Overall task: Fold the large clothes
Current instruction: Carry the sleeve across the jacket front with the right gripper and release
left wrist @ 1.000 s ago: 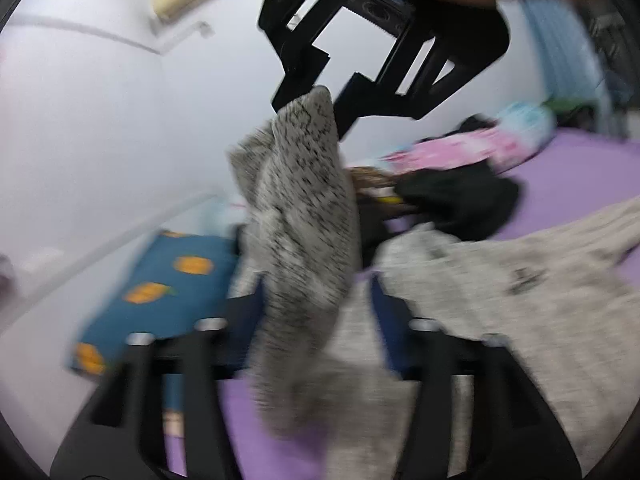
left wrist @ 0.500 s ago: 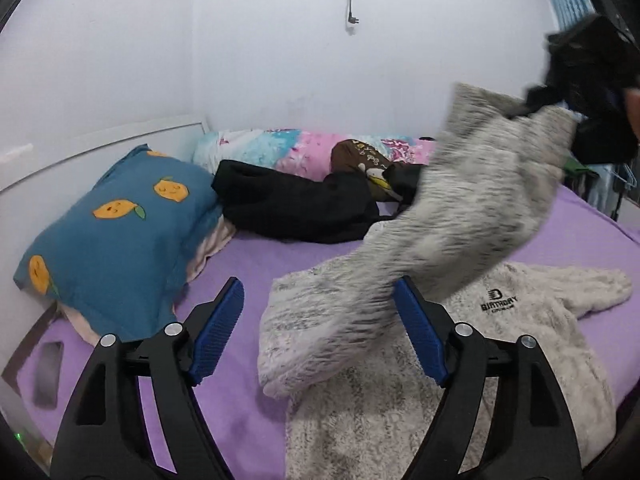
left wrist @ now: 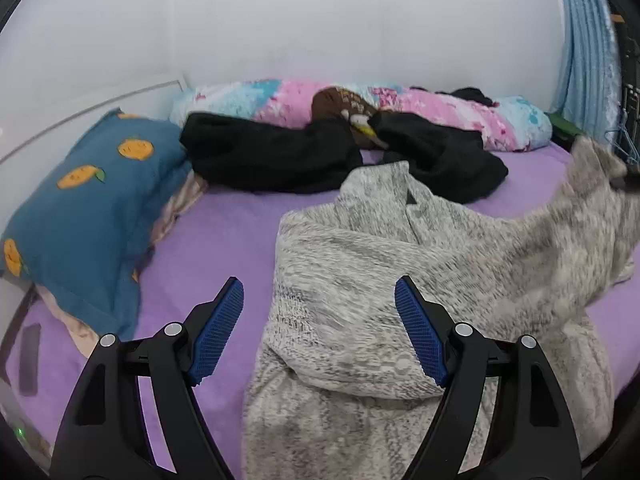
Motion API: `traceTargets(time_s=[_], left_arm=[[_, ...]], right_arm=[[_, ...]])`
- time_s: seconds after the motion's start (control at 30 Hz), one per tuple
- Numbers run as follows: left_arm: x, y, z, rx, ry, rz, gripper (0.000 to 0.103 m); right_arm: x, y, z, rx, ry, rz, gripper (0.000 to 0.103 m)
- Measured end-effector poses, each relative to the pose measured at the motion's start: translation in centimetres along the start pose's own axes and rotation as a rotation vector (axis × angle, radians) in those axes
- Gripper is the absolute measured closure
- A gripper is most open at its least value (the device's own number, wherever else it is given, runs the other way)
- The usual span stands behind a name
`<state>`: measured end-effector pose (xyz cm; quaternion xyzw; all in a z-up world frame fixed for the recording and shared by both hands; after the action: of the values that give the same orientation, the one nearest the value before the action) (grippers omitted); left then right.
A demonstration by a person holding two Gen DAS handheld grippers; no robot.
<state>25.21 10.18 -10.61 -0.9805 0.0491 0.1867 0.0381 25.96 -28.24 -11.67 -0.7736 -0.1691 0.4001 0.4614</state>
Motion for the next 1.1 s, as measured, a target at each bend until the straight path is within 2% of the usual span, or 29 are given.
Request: traceTargets(time_s=[0.1,0.37,0.77,0.9,1.03,1.1], left_arm=[[1.3,0.9,0.2,0.013,-0.02,-0.001,0.027],[4.5,3.9,1.6,0.047,-0.106,0.043,0.027],[7.2,6.7,3.3,0.096,-0.182,0.066,0.027],[7.7,7.2,3.6,0.099,-0.199,0.074,0.027],[8.1,7.6,3.9,0.109,-0.214,0.076,0.027],[8.1,7.7,4.0,0.106,-0.215,0.078,0.027]], right_arm=[[0.0,3.5,-0.5,0.051,0.006,0.002,0.089],[0.3,9.5,-0.8,0.105,0.018,0.006,0.088],[0.0,17.9,0.2,0.069,0.04,0.241,0.085],[0.3,19.5,0.6,0.055,0.027,0.272,0.085],[-0.2,18.9,0.9,0.039,0.032,0.269,0.083],[-1.0,17.6,1.2,0.004,0.041,0.27,0.07]])
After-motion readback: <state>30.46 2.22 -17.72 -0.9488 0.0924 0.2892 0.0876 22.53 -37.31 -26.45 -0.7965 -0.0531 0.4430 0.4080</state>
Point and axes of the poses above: each gripper's, at about its wrist camera, not at the fingertips, and x roughly the way its jaws point, y to its right, z to its underside, the point moved 2 cm from there along x, roughly the way its jaws point, and after that the axes turned 14 degrees about y, right-handed, at the moved point
